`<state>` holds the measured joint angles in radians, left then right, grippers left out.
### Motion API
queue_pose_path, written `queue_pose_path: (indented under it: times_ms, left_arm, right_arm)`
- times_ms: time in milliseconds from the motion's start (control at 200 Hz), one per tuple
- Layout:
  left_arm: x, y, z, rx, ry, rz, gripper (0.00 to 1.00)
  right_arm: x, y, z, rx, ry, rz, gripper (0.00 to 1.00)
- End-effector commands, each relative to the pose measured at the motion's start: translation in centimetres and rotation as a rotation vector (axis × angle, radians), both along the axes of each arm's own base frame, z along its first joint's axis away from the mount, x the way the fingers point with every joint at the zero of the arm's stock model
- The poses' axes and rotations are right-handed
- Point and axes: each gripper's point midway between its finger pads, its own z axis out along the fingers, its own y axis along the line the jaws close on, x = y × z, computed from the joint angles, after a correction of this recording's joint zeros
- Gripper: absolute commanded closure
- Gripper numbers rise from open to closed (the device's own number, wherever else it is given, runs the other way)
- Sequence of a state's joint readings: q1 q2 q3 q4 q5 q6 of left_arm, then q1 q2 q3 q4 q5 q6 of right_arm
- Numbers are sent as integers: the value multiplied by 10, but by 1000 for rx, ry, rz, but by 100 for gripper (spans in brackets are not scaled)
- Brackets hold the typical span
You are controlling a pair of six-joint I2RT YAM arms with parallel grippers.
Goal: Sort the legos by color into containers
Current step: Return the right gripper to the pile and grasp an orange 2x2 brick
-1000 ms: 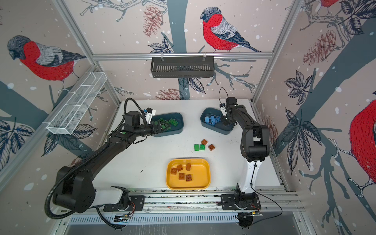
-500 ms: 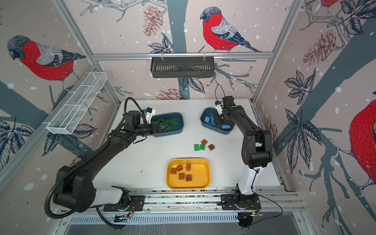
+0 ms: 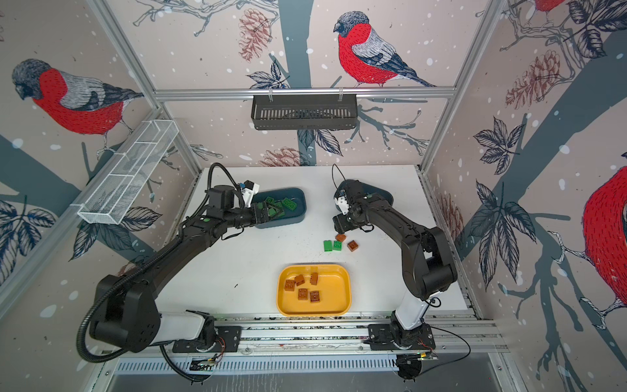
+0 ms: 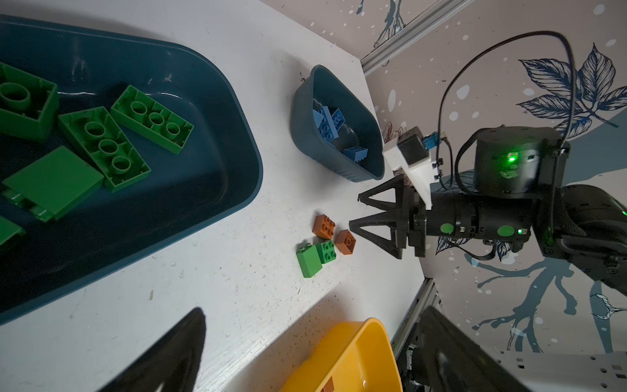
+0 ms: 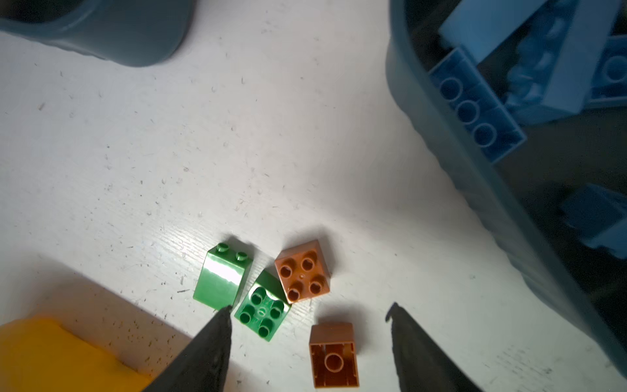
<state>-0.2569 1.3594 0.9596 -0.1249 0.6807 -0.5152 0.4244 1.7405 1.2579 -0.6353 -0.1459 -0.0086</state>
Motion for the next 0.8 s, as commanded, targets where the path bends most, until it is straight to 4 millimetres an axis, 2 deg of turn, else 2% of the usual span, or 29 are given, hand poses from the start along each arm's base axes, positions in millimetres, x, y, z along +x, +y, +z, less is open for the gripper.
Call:
queue_pose_path:
  times_ms: [0, 125, 310, 660, 796]
  left_arm:
    - [-1, 0, 1, 4, -14, -14, 3]
    - [-4, 2, 1, 6, -15, -8, 3]
    - [-9, 5, 1, 9, -17, 3, 3]
    - [-13, 9, -2, 19, -13, 10, 3]
    - [-14, 9, -3, 21, -12, 10, 3]
  right_arm:
    - [-6, -3, -16, -91, 17, 55, 27]
    - [-8, 1, -30, -114, 42, 101, 32]
    - [-12, -2, -48, -169, 76, 137, 38]
    - [-4, -6, -64, -225, 87, 148, 45]
    - [-1, -8, -66, -235, 90, 145, 52]
